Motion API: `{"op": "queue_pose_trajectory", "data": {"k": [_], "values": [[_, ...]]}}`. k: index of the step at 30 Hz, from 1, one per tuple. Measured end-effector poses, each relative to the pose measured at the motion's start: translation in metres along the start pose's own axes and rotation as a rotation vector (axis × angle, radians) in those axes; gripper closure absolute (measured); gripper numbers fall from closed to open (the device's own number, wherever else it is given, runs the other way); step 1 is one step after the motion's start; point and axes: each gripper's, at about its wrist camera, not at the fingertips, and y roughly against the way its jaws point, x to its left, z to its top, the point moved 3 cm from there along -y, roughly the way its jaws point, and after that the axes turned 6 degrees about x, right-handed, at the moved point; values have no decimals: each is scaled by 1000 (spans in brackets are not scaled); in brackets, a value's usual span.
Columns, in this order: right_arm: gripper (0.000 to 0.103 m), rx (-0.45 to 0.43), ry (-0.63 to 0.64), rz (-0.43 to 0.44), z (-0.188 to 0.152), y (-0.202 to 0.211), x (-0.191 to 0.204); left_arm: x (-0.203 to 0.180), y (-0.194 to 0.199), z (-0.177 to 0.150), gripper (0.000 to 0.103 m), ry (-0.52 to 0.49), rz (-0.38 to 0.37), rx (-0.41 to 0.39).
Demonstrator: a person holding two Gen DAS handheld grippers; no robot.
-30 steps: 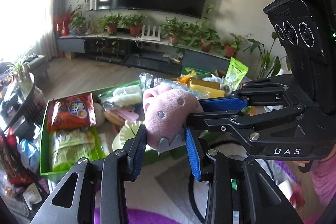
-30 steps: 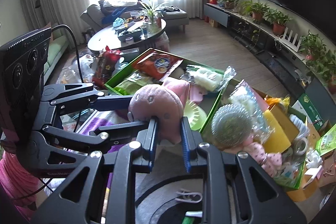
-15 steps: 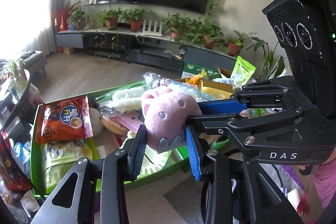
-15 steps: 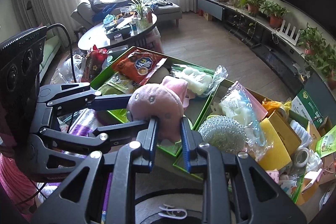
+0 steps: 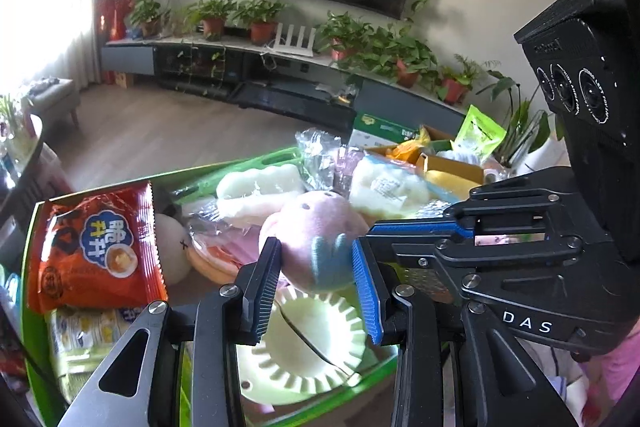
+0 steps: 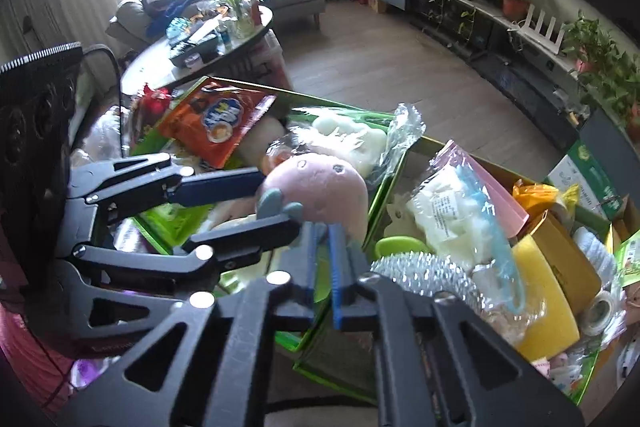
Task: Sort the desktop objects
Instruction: 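Carry the pink bunny with both tools over the green box and lower it, then open both tools to release the bunny into the green box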
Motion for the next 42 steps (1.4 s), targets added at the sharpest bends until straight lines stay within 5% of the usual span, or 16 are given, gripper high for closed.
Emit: {"op": "queue_pose_trajectory", "data": {"k": [10,27,42], "values": [[96,65,1,-19,-1,-19,1,12,-21,-12,66,15,96,98],[93,33,-66,7,7,-24,2,11,-39,-12,66,39,129,135],[89,-21,-68,24,-8,20,8,-5,22,-11,66,23,107,55]]}}
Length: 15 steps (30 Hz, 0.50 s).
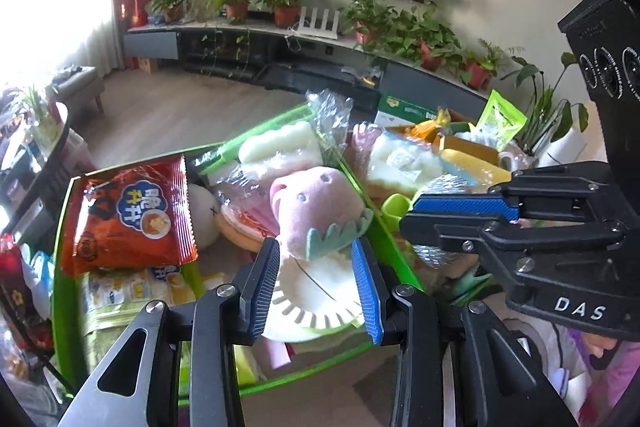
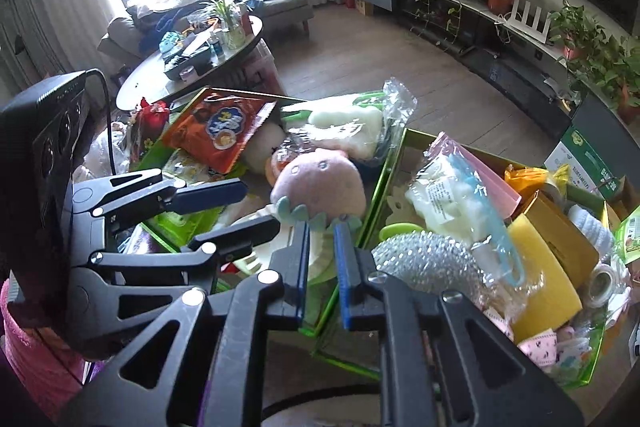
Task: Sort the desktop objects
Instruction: 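Open both tools to release the bunny into the green box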
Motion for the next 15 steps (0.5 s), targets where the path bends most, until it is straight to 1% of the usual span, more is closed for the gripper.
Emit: {"op": "queue_pose_trajectory", "data": {"k": [3,8,12,15], "values": [[89,-8,11,6,-4,9,8,-6,15,-2,66,-7,-2,-22],[89,-31,36,15,-9,31,22,-15,37,-2,66,-18,15,-48],[89,-57,60,16,-15,52,33,-24,54,-9,66,-26,18,-65],[89,-67,72,20,-22,64,39,-29,63,-17,66,-28,20,-62]]}}
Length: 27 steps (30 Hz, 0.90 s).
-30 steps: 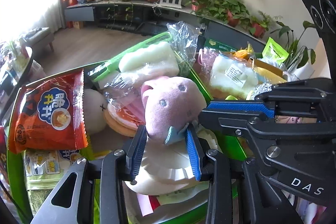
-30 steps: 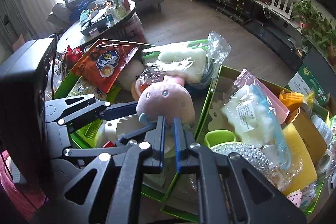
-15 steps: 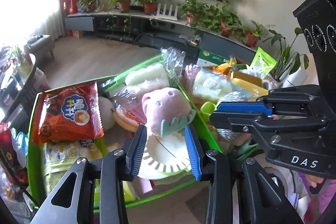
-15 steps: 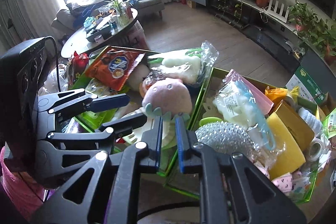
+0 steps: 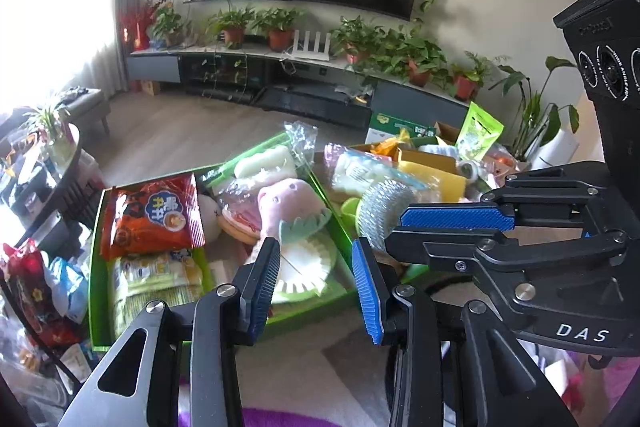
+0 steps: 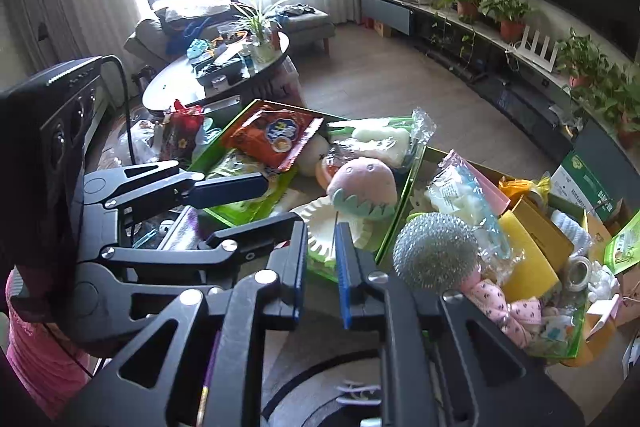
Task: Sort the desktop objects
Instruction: 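Open both tools to release the bunny into the green box, then withdraw both tools from the box back over the cluttered table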
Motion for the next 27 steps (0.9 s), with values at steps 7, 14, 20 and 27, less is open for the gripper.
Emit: {"op": "queue_pose_trajectory", "data": {"k": [7,14,20,27], "values": [[87,-12,33,22,-23,24,20,-13,28,-19,59,-20,24,-19],[87,-31,55,45,-42,46,37,-29,53,-31,59,-28,31,-41],[85,-61,76,56,-55,69,47,-46,78,-41,54,-46,44,-80],[79,-90,89,64,-75,93,53,-62,95,-55,44,-45,35,-106]]}}
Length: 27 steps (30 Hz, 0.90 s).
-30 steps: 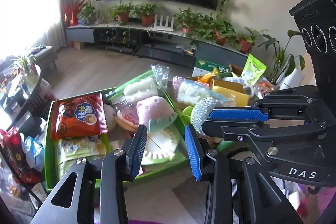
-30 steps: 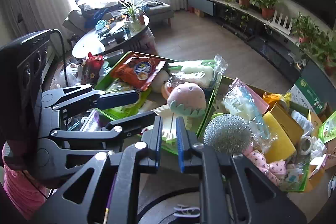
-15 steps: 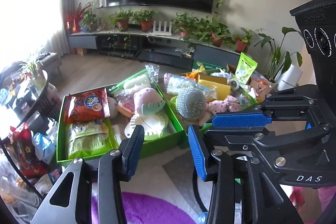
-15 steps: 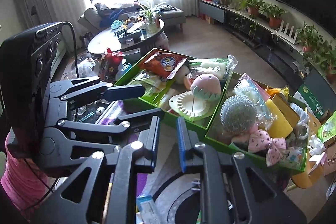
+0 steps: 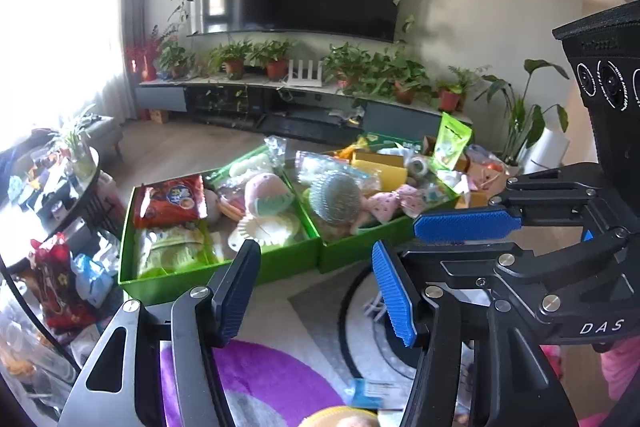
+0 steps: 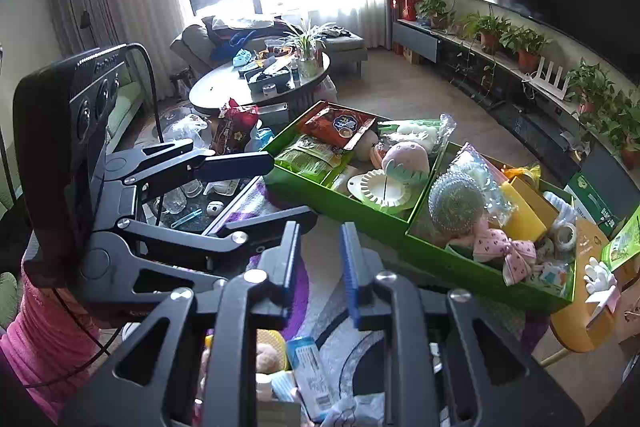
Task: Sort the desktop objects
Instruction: 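Withdraw both tools from the box back over the cluttered table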
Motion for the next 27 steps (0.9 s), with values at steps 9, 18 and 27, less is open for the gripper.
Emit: {"op": "queue_pose_trajectory", "data": {"k": [9,18,27], "values": [[79,-21,3,-16,-25,26,1,-34,10,-8,44,-54,9,-19],[79,-36,-24,-35,-50,48,-15,-70,6,-9,44,-93,-19,-16],[79,-48,-62,-39,-71,62,-32,-95,2,-12,44,-119,-45,-1]]}}
